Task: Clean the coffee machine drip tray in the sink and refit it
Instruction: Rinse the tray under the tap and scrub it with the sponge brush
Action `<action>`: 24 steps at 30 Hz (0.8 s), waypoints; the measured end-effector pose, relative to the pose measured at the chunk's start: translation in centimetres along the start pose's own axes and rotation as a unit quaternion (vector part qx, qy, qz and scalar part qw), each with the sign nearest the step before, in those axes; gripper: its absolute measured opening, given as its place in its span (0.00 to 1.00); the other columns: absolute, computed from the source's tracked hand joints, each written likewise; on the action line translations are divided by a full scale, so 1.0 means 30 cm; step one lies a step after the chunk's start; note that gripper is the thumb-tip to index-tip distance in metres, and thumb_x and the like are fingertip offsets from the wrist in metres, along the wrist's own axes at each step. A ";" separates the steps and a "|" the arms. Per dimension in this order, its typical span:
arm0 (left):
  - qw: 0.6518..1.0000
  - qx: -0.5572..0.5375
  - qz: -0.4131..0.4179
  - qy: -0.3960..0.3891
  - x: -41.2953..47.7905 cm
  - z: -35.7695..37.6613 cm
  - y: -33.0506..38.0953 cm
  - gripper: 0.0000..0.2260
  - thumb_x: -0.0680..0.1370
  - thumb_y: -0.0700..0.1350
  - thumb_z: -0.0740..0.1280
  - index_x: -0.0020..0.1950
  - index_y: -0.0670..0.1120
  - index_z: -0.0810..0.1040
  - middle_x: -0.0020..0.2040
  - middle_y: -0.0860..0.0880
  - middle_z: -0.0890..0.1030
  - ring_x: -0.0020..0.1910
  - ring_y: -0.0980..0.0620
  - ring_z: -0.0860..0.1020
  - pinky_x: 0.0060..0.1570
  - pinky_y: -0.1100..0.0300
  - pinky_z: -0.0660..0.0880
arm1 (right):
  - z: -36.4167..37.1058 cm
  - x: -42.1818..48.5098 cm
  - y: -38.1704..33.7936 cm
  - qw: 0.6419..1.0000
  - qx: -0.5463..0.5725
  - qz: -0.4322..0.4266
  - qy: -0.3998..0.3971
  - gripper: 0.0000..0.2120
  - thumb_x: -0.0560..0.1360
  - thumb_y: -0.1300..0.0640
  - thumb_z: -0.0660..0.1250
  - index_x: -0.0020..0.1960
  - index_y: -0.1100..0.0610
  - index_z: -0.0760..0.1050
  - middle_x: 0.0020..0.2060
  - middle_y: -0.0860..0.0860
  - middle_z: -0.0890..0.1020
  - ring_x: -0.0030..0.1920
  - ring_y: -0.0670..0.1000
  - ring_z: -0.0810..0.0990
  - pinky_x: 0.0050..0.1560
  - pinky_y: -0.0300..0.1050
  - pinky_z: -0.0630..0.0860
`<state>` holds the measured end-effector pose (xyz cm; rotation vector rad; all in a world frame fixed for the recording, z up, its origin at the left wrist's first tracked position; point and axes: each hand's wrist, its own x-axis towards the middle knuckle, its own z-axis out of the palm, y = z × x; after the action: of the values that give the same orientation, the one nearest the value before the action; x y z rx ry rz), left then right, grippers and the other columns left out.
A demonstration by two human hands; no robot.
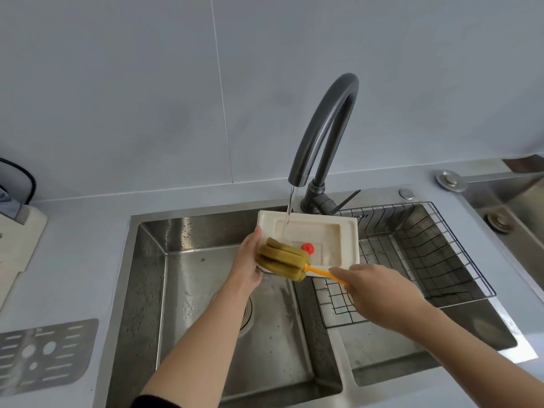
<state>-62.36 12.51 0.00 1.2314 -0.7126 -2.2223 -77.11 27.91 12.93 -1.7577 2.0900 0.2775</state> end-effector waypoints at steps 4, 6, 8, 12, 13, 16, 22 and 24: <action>0.999 0.012 0.033 0.033 -0.015 -0.021 -0.001 0.31 0.71 0.62 0.63 0.68 0.45 0.69 0.62 0.40 0.77 0.59 0.42 0.77 0.51 0.48 0.77 | -0.048 0.001 0.043 1.000 -0.008 0.017 0.005 0.18 0.77 0.58 0.54 0.64 0.44 0.68 0.51 0.49 0.80 0.49 0.53 0.79 0.47 0.49 0.79; 0.998 0.007 0.043 0.038 -0.018 -0.024 0.003 0.22 0.77 0.57 0.59 0.67 0.46 0.70 0.61 0.41 0.78 0.58 0.43 0.77 0.51 0.49 0.76 | -0.062 0.002 0.063 0.999 0.038 0.035 0.015 0.17 0.78 0.57 0.56 0.63 0.43 0.71 0.50 0.49 0.81 0.46 0.51 0.79 0.46 0.47 0.78; 0.998 0.001 0.044 0.040 -0.012 -0.032 0.002 0.20 0.78 0.55 0.58 0.66 0.46 0.71 0.59 0.42 0.79 0.56 0.44 0.78 0.51 0.49 0.76 | -0.058 0.007 0.071 0.995 0.083 0.038 0.028 0.17 0.77 0.58 0.57 0.62 0.44 0.73 0.45 0.49 0.81 0.41 0.50 0.77 0.43 0.45 0.76; 0.998 -0.008 0.042 0.041 -0.018 -0.030 0.005 0.20 0.79 0.54 0.58 0.66 0.45 0.71 0.59 0.42 0.79 0.55 0.45 0.78 0.50 0.50 0.76 | -0.031 0.026 0.049 0.990 0.128 0.041 0.050 0.16 0.77 0.58 0.58 0.62 0.46 0.74 0.42 0.51 0.79 0.42 0.53 0.76 0.41 0.46 0.72; 0.998 -0.006 0.040 0.039 -0.022 -0.028 0.008 0.20 0.79 0.54 0.58 0.66 0.45 0.71 0.60 0.42 0.79 0.56 0.44 0.78 0.51 0.49 0.76 | -0.024 0.033 0.037 0.989 0.135 0.039 0.053 0.16 0.77 0.58 0.58 0.63 0.46 0.73 0.41 0.50 0.78 0.41 0.53 0.76 0.40 0.45 0.72; 0.999 -0.006 0.043 0.033 -0.025 -0.029 0.011 0.22 0.78 0.55 0.58 0.67 0.44 0.71 0.62 0.41 0.77 0.60 0.42 0.77 0.58 0.44 0.74 | -0.010 0.050 -0.003 0.989 0.135 0.025 0.054 0.17 0.77 0.58 0.57 0.64 0.46 0.72 0.43 0.52 0.78 0.43 0.54 0.76 0.42 0.47 0.73; 0.998 -0.026 0.048 0.042 -0.034 -0.061 0.036 0.25 0.76 0.56 0.60 0.66 0.40 0.71 0.62 0.38 0.77 0.59 0.42 0.77 0.57 0.45 0.74 | 0.009 0.054 -0.026 0.993 0.116 -0.003 0.015 0.15 0.77 0.60 0.56 0.60 0.50 0.73 0.46 0.52 0.81 0.42 0.54 0.78 0.42 0.50 0.77; 0.997 -0.016 0.050 0.052 -0.034 -0.078 0.043 0.25 0.76 0.56 0.61 0.64 0.40 0.72 0.60 0.38 0.78 0.58 0.40 0.77 0.57 0.43 0.74 | 0.007 0.053 -0.025 0.996 0.093 -0.012 0.005 0.14 0.78 0.58 0.56 0.60 0.50 0.74 0.48 0.53 0.81 0.45 0.55 0.80 0.43 0.49 0.77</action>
<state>-59.64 11.74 0.40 1.2579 -0.6811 -2.0662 -76.56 26.42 12.16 -1.6754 2.0285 0.0654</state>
